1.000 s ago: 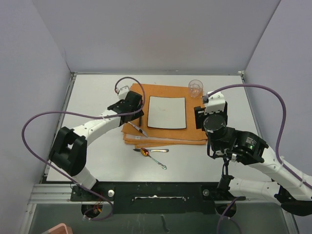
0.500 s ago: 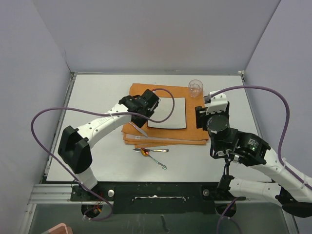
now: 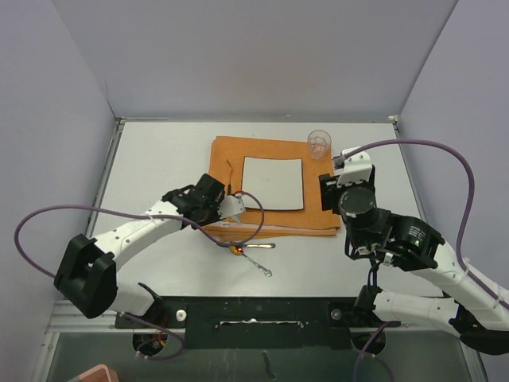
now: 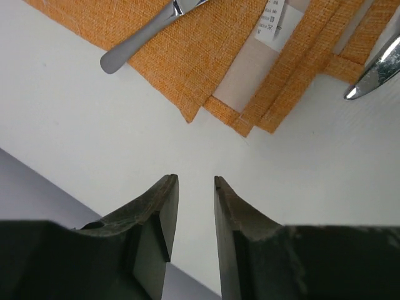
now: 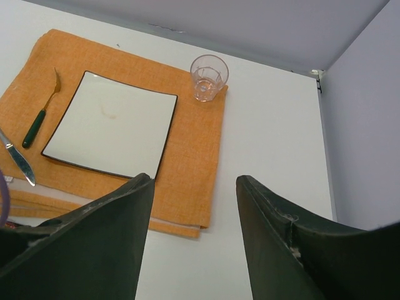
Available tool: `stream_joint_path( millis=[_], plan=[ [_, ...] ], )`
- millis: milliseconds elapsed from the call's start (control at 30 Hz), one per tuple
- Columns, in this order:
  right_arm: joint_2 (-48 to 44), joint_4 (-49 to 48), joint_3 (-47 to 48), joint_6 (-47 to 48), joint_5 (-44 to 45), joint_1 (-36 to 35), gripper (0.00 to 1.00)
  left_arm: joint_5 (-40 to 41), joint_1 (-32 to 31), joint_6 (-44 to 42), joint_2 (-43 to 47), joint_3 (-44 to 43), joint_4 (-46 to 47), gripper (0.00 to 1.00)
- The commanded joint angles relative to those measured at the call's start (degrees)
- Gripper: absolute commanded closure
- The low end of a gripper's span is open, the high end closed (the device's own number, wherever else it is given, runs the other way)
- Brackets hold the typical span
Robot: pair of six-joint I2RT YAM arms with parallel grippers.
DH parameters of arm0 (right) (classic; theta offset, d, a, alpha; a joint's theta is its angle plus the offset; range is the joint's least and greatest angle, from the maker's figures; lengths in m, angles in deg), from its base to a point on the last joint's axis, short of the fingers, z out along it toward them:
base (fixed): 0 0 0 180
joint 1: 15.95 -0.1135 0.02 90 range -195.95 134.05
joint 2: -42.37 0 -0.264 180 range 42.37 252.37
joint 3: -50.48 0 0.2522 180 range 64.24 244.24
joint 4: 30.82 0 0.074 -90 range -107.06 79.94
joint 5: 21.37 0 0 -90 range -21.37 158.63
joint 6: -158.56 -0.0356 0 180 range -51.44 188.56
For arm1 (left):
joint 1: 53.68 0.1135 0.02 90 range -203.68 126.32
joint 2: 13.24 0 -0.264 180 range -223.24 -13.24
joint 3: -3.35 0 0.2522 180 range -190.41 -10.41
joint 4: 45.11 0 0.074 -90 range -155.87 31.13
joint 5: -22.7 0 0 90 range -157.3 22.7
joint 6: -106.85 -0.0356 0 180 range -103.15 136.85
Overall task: Set the dinner table for one person
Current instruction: Place the knife on the napkin.
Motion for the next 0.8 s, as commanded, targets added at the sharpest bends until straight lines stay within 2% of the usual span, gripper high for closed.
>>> stream_joint_path(
  millis=[0, 100, 200, 533, 767],
  plan=[
    [-0.4, 1.0, 3.3, -0.5, 0.6, 0.4, 0.44, -18.1, 5.6, -17.4, 7.7, 7.5, 23.3, 0.72],
    [-0.5, 2.1, 4.5, 0.1, 1.4, 0.5, 0.44, -25.3, 8.9, -18.5, 3.5, 3.8, 17.9, 0.72],
    [-0.3, 2.5, 5.1, 1.4, 2.1, 0.5, 0.44, -28.5, 9.2, -20.5, 1.8, 4.5, 22.8, 0.71],
    [-0.1, 3.8, 5.9, 3.0, 4.9, 0.8, 0.43, -32.6, 12.3, -25.8, -12.1, -1.1, 25.8, 0.72],
    [0.1, 2.7, 6.2, 5.3, 6.2, 1.1, 0.43, -35.7, 14.7, -27.3, -15.9, -2.7, 25.5, 0.72]
  ],
)
